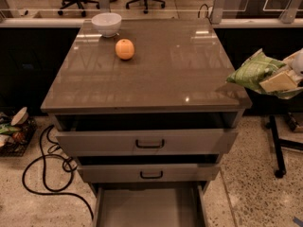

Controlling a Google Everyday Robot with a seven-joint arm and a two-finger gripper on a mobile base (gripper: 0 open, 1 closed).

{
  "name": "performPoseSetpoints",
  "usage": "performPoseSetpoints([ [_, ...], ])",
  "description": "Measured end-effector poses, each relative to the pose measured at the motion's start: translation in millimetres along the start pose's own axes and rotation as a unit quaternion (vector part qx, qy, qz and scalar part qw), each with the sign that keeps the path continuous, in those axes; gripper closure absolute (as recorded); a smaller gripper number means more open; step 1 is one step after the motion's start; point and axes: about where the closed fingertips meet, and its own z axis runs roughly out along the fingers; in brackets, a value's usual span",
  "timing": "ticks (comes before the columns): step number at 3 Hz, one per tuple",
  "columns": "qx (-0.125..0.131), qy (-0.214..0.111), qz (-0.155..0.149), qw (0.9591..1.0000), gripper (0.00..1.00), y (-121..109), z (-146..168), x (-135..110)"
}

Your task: Place green jalapeno chip bag into bottom drawer

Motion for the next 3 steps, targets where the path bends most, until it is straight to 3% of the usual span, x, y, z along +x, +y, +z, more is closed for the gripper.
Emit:
performPoseSetpoints([
  [1,-0.022,0.025,-0.053,0.9981,1.00,30.9,-17.6,20.6],
  [2,-0.035,0.038,-0.076,0.9957,1.00,77.3,-34.7,62.3],
  [3,-0.044,0.033,-0.063,0.9965,1.00,125.3,-36.7,120.1],
])
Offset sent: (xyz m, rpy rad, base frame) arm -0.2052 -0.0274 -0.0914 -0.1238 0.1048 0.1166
